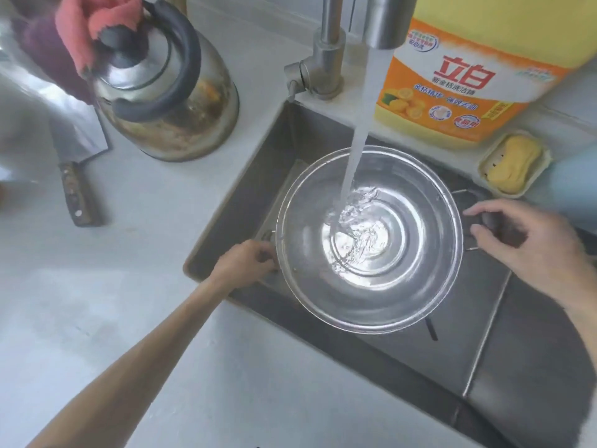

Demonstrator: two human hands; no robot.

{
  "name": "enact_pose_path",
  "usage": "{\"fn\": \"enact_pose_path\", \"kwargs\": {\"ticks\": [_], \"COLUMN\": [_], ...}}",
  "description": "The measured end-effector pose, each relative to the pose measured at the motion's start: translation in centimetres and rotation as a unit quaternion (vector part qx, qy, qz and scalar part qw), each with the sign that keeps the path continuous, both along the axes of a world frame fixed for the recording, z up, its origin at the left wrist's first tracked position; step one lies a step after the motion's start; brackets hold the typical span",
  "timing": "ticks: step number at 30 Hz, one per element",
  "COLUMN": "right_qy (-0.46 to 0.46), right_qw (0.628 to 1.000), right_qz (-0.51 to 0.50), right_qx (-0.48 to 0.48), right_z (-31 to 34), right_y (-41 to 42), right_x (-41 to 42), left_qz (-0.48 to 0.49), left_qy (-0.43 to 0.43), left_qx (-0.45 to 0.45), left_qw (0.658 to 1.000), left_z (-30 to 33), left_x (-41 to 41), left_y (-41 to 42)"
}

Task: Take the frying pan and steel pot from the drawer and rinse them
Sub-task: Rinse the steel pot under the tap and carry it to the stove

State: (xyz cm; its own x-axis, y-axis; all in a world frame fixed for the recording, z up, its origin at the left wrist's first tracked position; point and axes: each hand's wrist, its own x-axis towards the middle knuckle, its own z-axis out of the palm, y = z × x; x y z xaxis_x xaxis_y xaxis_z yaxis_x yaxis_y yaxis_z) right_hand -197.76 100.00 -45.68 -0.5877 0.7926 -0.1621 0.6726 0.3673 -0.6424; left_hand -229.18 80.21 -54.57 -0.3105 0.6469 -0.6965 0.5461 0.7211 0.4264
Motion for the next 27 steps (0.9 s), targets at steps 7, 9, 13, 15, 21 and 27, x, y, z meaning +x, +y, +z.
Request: {"fn": "enact_pose_path", "kwargs": {"ticks": [7,9,13,15,21,27], "right_qy": [0.111,0.124,0.075,0.034,0.012,0.076], "right_qw": [0.976,0.961,0.948,0.950,0.988,0.995], "right_qz": [-0.162,-0.177,-0.125,-0.091,-0.055,0.007], "right_qx": [-0.097,-0.172,-0.284,-0.297,-0.142,0.071], "right_z": [-7.0,-9.7,-13.3,-13.2,-6.0,-0.6], "right_y": [-3.5,-4.8,-5.2,-4.0,1.2,-0.4], "right_x": [0.6,-0.7,-2.4,-2.3,-0.1,1.2], "left_qz": [0.027,-0.016,-0.017,0.023,-0.058,0.005], "left_qy": [0.175,0.208,0.213,0.193,0.074,0.071], "left_qx": [0.300,0.354,0.316,0.246,-0.054,-0.003], "left_qw": [0.938,0.912,0.924,0.949,0.994,0.997], "left_z": [5.5,8.7,13.4,13.4,5.8,0.5], "left_x": [-1.8,-1.9,-1.3,-1.8,-2.2,2.4], "left_y": [-0.9,-0.2,1.1,0.9,-0.8,-0.1]}}
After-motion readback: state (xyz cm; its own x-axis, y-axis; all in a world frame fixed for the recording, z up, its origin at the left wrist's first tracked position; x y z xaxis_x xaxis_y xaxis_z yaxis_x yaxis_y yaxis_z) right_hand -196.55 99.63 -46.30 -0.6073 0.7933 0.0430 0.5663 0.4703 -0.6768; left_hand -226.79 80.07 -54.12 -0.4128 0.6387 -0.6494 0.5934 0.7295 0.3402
